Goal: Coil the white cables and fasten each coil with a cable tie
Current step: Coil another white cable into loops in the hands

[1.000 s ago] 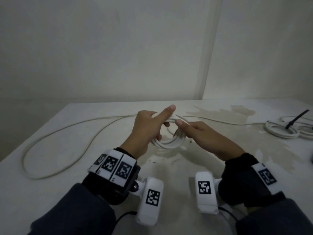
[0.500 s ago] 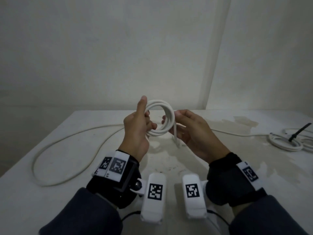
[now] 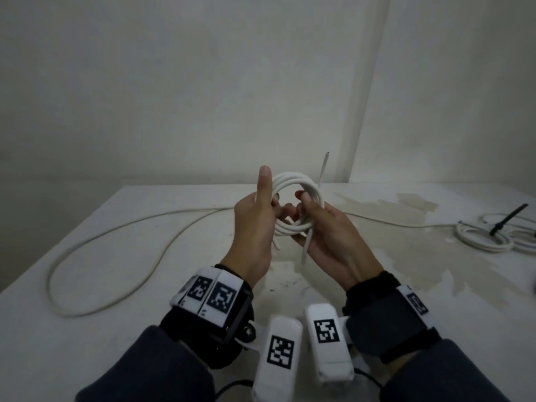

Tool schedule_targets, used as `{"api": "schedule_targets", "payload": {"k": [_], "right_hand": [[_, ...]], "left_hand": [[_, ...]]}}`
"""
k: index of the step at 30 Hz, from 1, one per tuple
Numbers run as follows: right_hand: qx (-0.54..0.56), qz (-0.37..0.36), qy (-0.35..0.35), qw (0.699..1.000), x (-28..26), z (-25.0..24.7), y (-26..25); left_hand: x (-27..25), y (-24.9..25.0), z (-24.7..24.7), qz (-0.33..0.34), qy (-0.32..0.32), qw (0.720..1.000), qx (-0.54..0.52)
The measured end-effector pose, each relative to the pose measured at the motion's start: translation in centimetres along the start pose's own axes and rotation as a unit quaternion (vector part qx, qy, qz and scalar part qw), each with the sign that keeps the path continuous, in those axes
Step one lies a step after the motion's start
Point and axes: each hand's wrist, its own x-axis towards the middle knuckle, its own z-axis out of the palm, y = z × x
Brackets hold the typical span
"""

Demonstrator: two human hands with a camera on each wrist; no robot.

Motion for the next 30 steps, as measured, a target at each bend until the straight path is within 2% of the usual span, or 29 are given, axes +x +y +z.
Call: {"api": "schedule_targets", "payload": {"k": [11,16,21,27,30], "right_hand": [[0.035,-0.007,-0.01,0.999,-0.2,0.0,0.8],[0.044,0.001,0.018,0.999,-0.2,0.0,0.5],[0.04,-0.015,0.062,0.997,-0.1,-0.2,0.4],[0.015,-0.037,0.095,0.995,0.2,-0.4,0.5],[0.034,-0.059,0.103,0.992,0.2,-0.8,0.0]], "left_hand": [[-0.5,-1.1,0.3,-0.001,0.01,1.0,-0.016],[-0.2,-1.7,0.3,-0.009,-0.013,1.0,-0.011],[-0.1,-2.3,0.2,-0.034,-0.075,0.997,-0.001],[0.0,-2.8,0.1,-0.068,-0.086,0.993,-0.038],[-0.2,-3.1,0.2,-0.032,-0.09,0.995,-0.001]]}}
